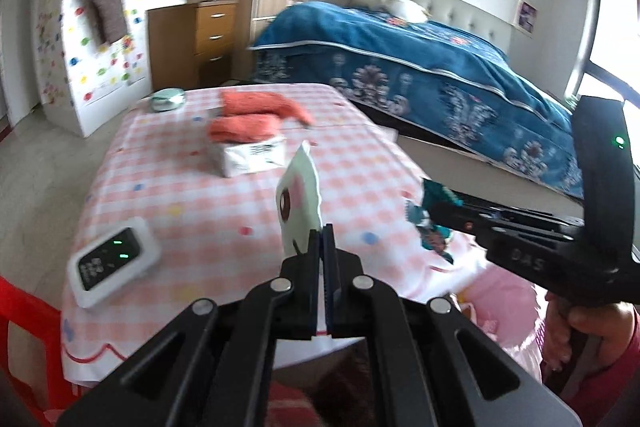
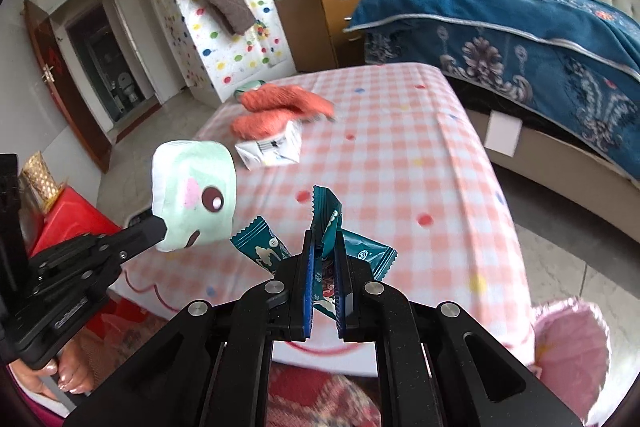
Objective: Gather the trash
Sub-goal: 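Carry both items over the pink bin and open the left gripper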
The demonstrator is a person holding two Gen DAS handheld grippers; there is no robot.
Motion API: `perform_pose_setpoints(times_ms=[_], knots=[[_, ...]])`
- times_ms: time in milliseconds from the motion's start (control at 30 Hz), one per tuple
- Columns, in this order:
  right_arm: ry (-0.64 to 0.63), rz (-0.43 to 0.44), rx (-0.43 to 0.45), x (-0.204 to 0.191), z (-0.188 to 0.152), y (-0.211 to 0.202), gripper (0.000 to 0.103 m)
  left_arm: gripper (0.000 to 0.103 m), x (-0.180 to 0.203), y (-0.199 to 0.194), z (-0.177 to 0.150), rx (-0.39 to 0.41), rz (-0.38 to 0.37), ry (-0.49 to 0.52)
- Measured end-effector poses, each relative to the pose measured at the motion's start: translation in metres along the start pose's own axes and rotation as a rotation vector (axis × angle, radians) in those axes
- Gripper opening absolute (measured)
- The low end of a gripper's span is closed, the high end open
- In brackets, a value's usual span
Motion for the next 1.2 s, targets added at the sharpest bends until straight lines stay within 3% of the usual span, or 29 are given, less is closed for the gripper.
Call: perform_pose_setpoints(times_ms=[167, 367, 533, 800, 867, 900, 1200], knots=[[0.051, -0.038, -0.001, 0.024, -0.021, -0.016, 0.008, 0.000, 0.028, 0.004, -0.005, 0.000, -0.004, 0.071], [0.089, -0.047, 0.013, 0.043, -0.031, -0.030, 0.008, 0.000, 0.019, 0.015, -0.004, -0.026, 0.035, 0.050], [0.093, -0.041, 0.015, 0.050, -0.036, -0.032, 0.008, 0.034, 0.020, 0.024, -0.005, -0.052, 0.035, 0.065], [0.104, -0.047, 0.012, 0.049, -0.032, -0.031, 0.008, 0.032, 0.017, 0.044, -0.006, -0.102, 0.060, 0.063], [0.108, -0.049, 0.014, 0.051, -0.031, -0.031, 0.008, 0.016, 0.016, 0.045, -0.004, -0.105, 0.050, 0.058], [0.111, -0.050, 0.014, 0.052, -0.031, -0.032, 0.008, 0.004, 0.015, 0.044, -0.002, -0.105, 0.046, 0.055], [0.127, -0.061, 0.042, 0.060, -0.031, -0.042, 0.008, 0.004, 0.031, 0.017, 0.011, -0.046, -0.029, 0.039]])
Point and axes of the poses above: each gripper's, at about its wrist camera, not at the fingertips, and y roughly the way its jaws point, x to its right, z to its top, the point moved 5 cm from there along y, roughly the way its jaws point, and after that the axes turned 5 degrees about -x, right-handed, at the moved point
